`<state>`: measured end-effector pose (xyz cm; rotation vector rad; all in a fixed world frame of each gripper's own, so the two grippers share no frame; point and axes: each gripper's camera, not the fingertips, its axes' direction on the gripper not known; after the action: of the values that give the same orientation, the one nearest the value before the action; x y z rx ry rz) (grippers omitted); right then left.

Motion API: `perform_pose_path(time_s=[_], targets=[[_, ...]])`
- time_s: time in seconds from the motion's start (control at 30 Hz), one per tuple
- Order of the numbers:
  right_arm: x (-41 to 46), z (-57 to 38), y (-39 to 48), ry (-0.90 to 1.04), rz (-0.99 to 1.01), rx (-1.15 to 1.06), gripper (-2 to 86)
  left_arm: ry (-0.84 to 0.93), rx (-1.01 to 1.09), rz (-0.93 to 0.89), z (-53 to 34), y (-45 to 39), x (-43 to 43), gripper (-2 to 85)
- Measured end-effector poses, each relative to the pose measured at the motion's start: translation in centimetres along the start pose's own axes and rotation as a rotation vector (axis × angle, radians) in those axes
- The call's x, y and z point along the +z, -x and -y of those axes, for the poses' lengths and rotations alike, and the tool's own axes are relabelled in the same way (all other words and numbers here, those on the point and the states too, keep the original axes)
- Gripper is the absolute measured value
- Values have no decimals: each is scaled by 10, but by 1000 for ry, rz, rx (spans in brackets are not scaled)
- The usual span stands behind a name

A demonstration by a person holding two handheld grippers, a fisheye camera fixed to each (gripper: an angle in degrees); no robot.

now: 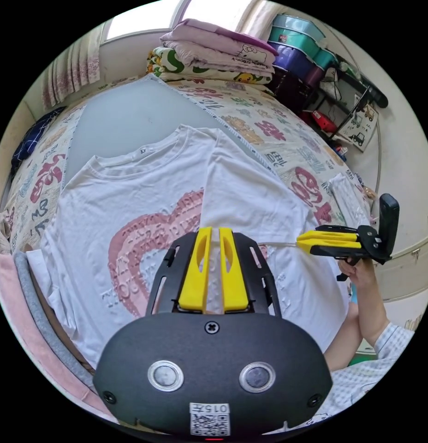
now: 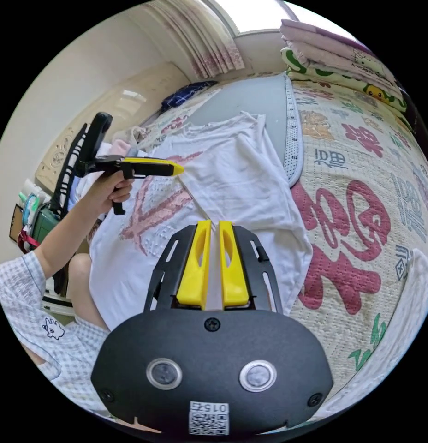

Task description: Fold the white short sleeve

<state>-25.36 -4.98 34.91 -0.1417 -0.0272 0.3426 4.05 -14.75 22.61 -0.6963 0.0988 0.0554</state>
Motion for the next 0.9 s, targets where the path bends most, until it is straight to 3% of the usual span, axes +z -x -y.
perform_pose_path(time_s=[0.23,0.53,0.73,0.9], targets=[[48,-35,-14,-77,-110,171,30,-32,-190,-110,-55,27,-23,-7],[201,-49,63,-41,-282,445,64,-114,-437,120,-192,26,-73,-8],[291,-65,82,-54,-407,491,66,-102,-566,156,-248,32,-73,-7],[331,-93,68,-166,-381,510,74,-104,-597,159,-274,45,-68,-7]])
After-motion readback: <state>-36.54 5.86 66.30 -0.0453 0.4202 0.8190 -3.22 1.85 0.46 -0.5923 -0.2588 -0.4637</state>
